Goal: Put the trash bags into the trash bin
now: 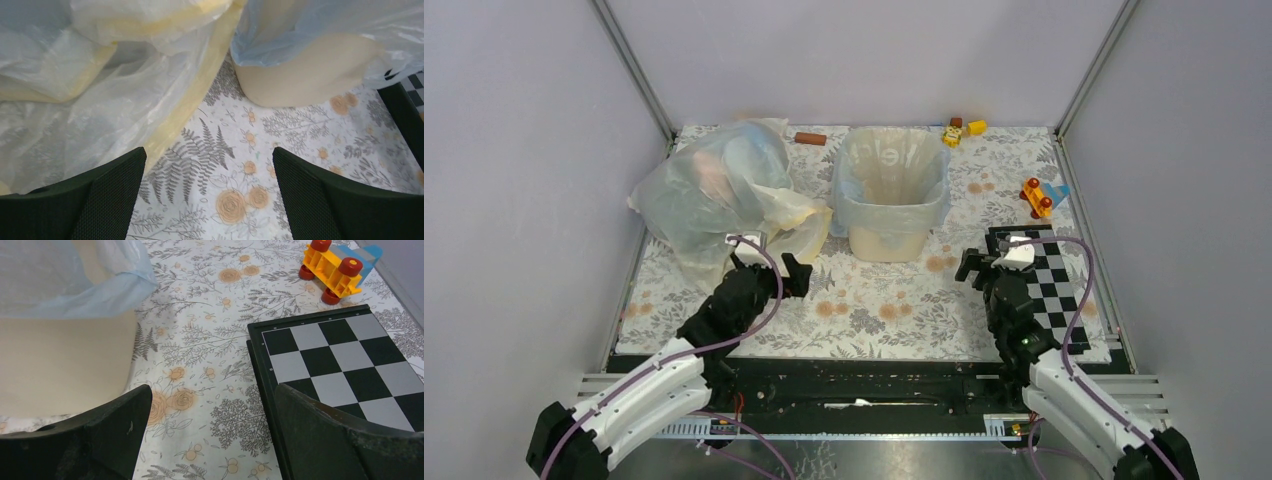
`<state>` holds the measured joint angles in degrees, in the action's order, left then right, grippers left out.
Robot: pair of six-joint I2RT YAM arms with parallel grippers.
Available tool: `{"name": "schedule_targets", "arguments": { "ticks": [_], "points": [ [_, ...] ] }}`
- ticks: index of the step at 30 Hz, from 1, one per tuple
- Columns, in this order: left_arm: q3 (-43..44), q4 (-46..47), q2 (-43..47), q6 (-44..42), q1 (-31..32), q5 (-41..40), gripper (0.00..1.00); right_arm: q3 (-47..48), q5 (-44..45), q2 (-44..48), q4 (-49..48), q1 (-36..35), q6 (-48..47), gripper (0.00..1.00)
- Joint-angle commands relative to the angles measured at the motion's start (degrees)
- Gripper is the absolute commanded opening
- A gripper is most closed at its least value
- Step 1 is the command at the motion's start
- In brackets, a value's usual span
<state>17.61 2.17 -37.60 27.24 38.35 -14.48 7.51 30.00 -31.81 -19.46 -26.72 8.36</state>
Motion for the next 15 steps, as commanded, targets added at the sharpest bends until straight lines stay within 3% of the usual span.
{"name": "schedule_targets", "arguments": {
  "ticks": [1, 5, 9, 13, 15],
  "points": [
    [-0.83, 10.84, 2.9, -5.83, -0.78, -6.77, 0.99, 0.35, 3.61, -6.43, -16.49, 0.61, -4.65, 1.0],
    [-2.92, 14.24, 4.56, -11.2, -2.85, -11.75, 0.99, -3.38, 6.0, -15.05, -32.31, 3.93, -11.43, 1.0],
    [-6.14, 18.84, 5.19, -17.59, -4.58, -17.28, 0.99, -4.25, -1.11, -22.91, -38.23, 11.52, -6.63, 1.0],
    [-13.31, 35.29, 3.31, -25.49, -6.79, -19.39, 0.99, -3.42, -3.15, -37.33, -49.72, 14.01, -7.89, 1.0],
    [-14.18, 39.19, 0.01, -26.7, -9.06, -19.7, 0.99, -1.84, -2.69, -43.21, -53.67, 14.19, -10.51, 1.0]
  ]
}}
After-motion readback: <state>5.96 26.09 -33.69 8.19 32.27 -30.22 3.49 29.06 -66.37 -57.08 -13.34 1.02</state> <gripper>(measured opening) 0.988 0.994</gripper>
